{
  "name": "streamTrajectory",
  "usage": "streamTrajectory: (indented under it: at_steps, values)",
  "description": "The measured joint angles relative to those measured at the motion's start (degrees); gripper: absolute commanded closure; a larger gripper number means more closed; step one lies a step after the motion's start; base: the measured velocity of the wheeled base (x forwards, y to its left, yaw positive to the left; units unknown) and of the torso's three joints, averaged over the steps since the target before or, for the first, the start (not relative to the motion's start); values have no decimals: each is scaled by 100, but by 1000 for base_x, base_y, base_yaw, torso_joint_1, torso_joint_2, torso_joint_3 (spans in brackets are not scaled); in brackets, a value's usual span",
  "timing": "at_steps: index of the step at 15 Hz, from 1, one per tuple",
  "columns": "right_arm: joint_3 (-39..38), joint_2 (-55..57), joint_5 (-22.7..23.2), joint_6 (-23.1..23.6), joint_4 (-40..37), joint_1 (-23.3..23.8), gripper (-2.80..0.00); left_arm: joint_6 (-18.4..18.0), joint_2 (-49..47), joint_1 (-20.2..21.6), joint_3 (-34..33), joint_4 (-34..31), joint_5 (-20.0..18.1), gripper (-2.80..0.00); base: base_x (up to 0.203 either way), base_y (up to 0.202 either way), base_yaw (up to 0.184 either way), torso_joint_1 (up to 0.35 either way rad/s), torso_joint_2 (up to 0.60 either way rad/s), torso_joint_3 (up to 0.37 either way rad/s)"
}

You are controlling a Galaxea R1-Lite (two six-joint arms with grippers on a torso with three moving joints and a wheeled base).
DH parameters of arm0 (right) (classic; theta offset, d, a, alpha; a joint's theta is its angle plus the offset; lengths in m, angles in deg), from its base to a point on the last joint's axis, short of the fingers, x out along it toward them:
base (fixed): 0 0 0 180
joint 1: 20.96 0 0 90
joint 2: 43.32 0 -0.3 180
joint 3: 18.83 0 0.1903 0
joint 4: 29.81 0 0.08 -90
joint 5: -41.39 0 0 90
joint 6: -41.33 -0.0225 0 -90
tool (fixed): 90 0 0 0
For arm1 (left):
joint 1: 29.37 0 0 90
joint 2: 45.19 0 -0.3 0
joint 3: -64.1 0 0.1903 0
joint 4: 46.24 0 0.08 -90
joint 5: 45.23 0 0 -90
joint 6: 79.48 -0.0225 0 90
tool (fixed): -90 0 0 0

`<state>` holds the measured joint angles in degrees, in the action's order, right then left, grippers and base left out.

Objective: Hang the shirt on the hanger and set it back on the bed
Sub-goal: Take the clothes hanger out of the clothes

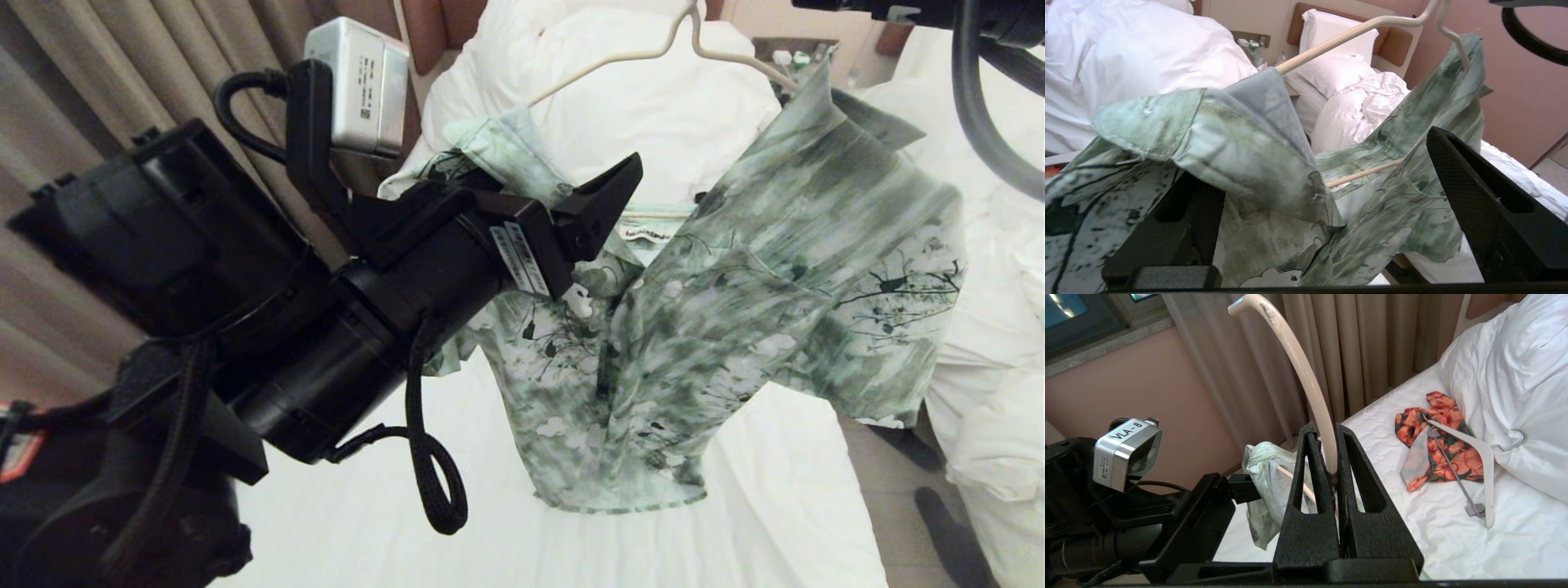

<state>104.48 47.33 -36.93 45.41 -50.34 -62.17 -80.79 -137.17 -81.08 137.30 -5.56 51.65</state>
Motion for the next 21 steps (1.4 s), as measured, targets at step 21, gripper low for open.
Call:
streamTrajectory:
  at_steps: [21]
  values:
    - [-399, -436, -140, 2, 0, 683, 0, 15, -145, 1123, 407, -9, -350, 0, 0, 0, 0, 0, 0, 0]
